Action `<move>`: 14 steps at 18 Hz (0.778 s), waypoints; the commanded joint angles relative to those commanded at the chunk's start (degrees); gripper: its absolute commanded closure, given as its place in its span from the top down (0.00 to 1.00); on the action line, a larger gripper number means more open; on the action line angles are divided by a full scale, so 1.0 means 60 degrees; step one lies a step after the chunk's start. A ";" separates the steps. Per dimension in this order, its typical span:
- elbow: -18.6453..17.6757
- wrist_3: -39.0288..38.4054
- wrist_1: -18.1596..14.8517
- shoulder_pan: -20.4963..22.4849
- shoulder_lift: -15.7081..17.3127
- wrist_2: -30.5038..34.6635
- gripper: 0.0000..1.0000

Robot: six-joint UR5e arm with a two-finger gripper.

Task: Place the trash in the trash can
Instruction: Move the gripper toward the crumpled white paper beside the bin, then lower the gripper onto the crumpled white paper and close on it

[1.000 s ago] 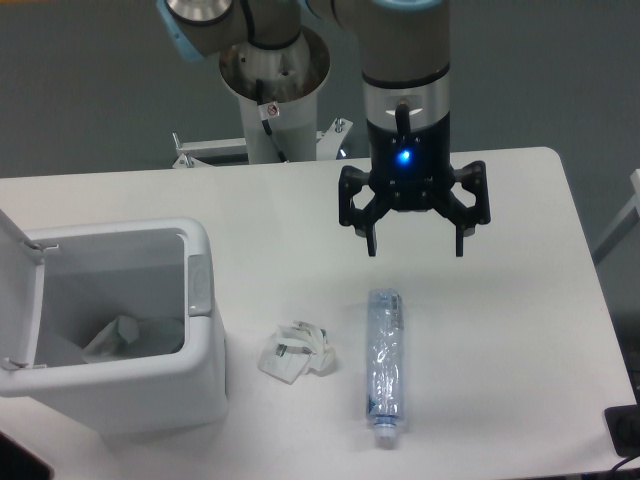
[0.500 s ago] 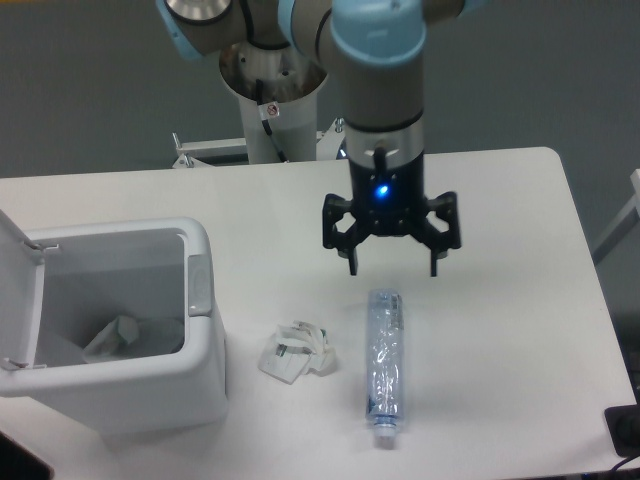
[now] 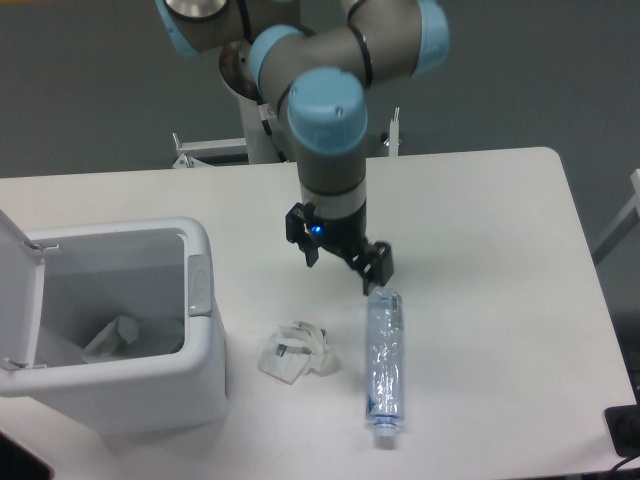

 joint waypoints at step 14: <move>-0.0601 0.0485 0.2068 -0.0777 -0.1685 -0.0191 0.99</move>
